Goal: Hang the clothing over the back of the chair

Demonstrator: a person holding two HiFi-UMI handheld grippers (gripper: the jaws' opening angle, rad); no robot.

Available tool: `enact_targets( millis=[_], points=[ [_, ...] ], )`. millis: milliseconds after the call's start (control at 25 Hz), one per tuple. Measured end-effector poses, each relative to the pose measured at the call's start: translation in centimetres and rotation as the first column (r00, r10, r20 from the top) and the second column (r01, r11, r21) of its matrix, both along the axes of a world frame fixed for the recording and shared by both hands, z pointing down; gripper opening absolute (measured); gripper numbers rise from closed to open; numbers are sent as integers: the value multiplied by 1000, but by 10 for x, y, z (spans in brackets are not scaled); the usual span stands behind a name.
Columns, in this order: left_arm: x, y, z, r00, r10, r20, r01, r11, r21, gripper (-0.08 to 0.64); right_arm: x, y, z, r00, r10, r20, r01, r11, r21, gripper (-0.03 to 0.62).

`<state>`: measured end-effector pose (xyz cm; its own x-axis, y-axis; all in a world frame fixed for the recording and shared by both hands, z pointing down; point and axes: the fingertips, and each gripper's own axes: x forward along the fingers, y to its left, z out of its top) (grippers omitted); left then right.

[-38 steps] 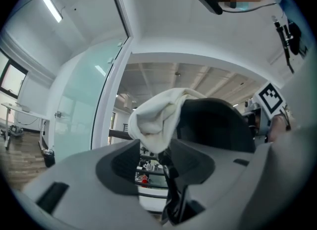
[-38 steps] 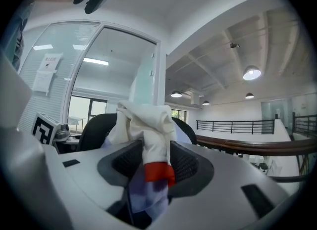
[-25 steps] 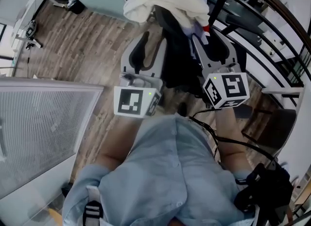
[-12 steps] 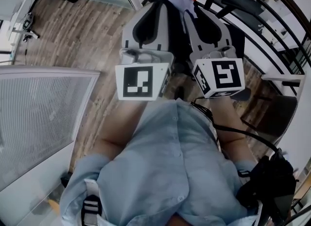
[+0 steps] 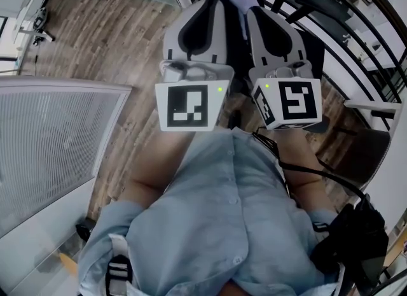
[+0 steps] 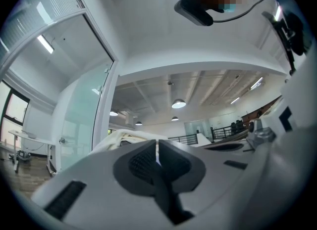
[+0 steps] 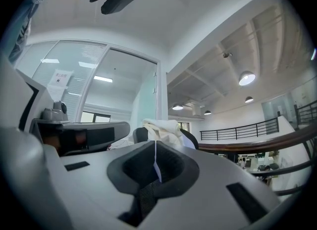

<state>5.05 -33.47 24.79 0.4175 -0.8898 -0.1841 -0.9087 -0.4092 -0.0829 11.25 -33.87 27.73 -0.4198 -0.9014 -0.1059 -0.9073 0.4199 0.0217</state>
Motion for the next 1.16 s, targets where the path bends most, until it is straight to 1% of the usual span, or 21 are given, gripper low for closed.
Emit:
enact_targets(
  millis=[240, 520, 1160],
  points=[
    [9, -3, 1, 1000, 2, 3, -2, 1000, -2, 26, 2, -3, -3, 1000, -5, -15, 5, 1000, 17, 12],
    [7, 4, 2, 1000, -3, 0, 3, 1000, -2, 26, 4, 5, -7, 1000, -6, -15, 6, 1000, 29, 12],
    [10, 8, 5, 1000, 0, -11, 0, 1000, -18, 26, 8, 6, -7, 1000, 3, -9, -3, 1000, 25, 12]
  ],
)
